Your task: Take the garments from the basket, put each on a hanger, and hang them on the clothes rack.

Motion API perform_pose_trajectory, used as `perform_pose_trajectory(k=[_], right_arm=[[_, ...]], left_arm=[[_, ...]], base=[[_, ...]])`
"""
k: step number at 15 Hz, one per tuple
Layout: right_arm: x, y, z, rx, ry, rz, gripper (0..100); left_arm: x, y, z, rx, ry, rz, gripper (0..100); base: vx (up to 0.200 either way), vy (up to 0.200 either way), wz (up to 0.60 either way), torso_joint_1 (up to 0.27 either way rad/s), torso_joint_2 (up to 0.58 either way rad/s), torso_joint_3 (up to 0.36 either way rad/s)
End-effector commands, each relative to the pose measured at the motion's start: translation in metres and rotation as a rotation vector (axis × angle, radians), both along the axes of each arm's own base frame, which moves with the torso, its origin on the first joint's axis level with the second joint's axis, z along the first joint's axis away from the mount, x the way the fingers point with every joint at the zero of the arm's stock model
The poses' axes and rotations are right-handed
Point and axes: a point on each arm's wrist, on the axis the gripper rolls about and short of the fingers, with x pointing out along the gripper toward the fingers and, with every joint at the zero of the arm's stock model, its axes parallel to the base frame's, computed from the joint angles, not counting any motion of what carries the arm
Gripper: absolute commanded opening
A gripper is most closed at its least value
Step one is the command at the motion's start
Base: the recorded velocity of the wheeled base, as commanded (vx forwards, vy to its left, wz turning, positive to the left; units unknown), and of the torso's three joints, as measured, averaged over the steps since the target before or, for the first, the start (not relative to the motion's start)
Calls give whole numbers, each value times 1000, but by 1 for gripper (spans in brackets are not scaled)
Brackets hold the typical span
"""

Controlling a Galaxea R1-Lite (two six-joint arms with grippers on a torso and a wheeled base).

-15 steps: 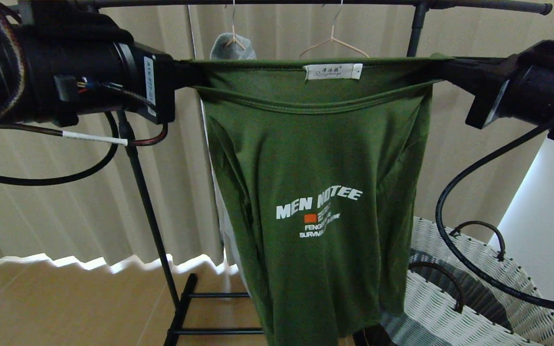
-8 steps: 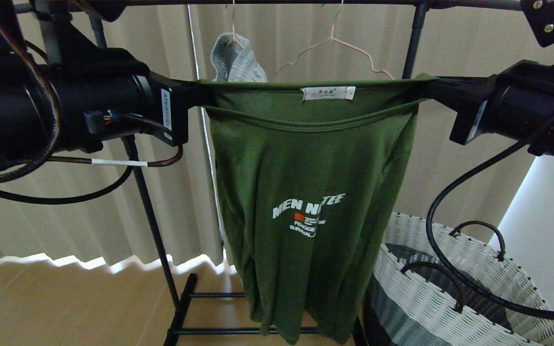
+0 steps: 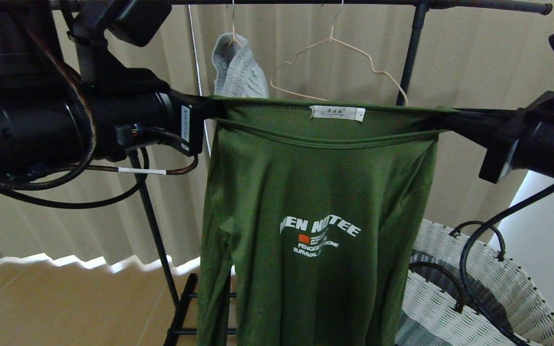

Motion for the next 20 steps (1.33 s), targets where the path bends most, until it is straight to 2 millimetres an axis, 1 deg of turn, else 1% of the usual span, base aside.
perform_pose_trajectory(k=[1,2,3,5,7,10,12,13,14,15,16,18,20], right_arm=[[-23,-8,9,13,-27,18,0],[-33,-6,11,16,-29,51,0],[-40,-5,9,17,-25,80,0],[-46,-1,3,10,-11,114,0],[-46,1,0,4,0,129,0],[-42,3,-1,0,3,123,0],[-35,5,1,-2,3,107,0],[-25,3,2,-3,6,71,0],[-11,0,3,-6,12,24,0],[4,0,8,-4,9,-2,0],[13,2,12,0,3,-12,0],[31,10,14,4,6,-13,0],[49,18,13,17,-25,-12,0]], left_arm=[[14,-9,-3,5,12,3,0],[18,-11,-1,2,7,3,0],[23,-14,-3,3,11,3,0],[35,-21,-7,-1,23,7,0],[48,-28,-12,-29,35,13,0],[51,-23,-13,-31,41,32,0],[43,-17,-6,-42,23,35,0],[35,-11,1,-50,7,33,0],[24,-5,8,-60,-8,28,0],[6,3,15,-60,-13,17,0],[-6,10,19,-57,-11,12,0],[-28,17,22,-48,7,-21,0],[-50,25,24,-46,26,-116,0]], base=[[0,0,0,0,0,0],[0,0,0,0,0,0],[0,0,0,0,0,0],[0,0,0,0,0,0],[0,0,0,0,0,0],[0,0,0,0,0,0],[0,0,0,0,0,0],[0,0,0,0,0,0],[0,0,0,0,0,0],[0,0,0,0,0,0],[0,0,0,0,0,0],[0,0,0,0,0,0],[0,0,0,0,0,0]])
